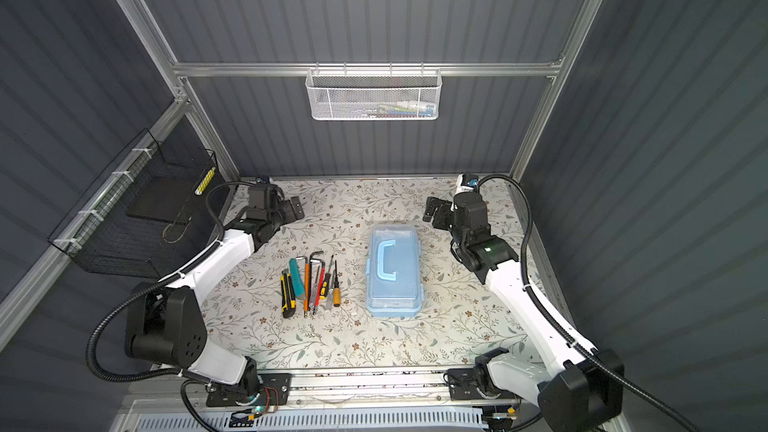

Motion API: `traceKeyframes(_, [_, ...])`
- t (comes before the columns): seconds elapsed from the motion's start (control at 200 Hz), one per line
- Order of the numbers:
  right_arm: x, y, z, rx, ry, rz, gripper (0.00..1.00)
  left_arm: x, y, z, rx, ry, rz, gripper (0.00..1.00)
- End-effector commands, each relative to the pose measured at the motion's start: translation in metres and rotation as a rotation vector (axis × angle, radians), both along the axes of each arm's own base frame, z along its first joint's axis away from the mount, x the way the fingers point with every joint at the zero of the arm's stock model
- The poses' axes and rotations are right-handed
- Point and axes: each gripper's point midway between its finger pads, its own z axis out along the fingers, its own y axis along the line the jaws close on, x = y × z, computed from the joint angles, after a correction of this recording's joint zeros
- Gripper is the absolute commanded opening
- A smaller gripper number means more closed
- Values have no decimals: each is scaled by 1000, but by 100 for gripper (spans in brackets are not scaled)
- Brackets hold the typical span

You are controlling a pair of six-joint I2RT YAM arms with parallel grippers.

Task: Pack the tool kit
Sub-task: 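Move both grippers toward the ends of the light-blue tool box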

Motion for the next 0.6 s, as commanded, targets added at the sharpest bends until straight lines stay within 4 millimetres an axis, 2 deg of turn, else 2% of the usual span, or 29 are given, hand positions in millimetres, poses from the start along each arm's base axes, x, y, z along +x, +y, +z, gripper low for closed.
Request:
traceKeyframes(0.0, [-21,28,-29,18,203,61,99,-35,-10,-18,175,151,0,100])
traceKeyframes(0.05, [-21,40,-27,-3,193,94,99,-38,-24,-8,191,71,-45,100])
traceKeyframes(0.19, [-27,63,-20,-31,183,164,99,-55,-58,19,81,-134,-230,100])
traceKeyframes(0.23, [-29,66,-17,-45,180,169,99,-61,-64,37,48,-223,-271,100])
traceKeyframes(0.305, [-33,71,-13,-61,170,185,99,-69,-70,53,30,-300,-326,100])
traceKeyframes(0.37, [-34,77,-13,-46,173,206,99,-68,-71,53,46,-292,-336,99])
traceKeyframes(0.475, [-32,89,-21,-25,206,244,96,-59,-81,36,53,-226,-375,99])
traceKeyframes(0.595, [-29,102,-34,-1,248,286,90,-49,-95,17,-17,-169,-384,99])
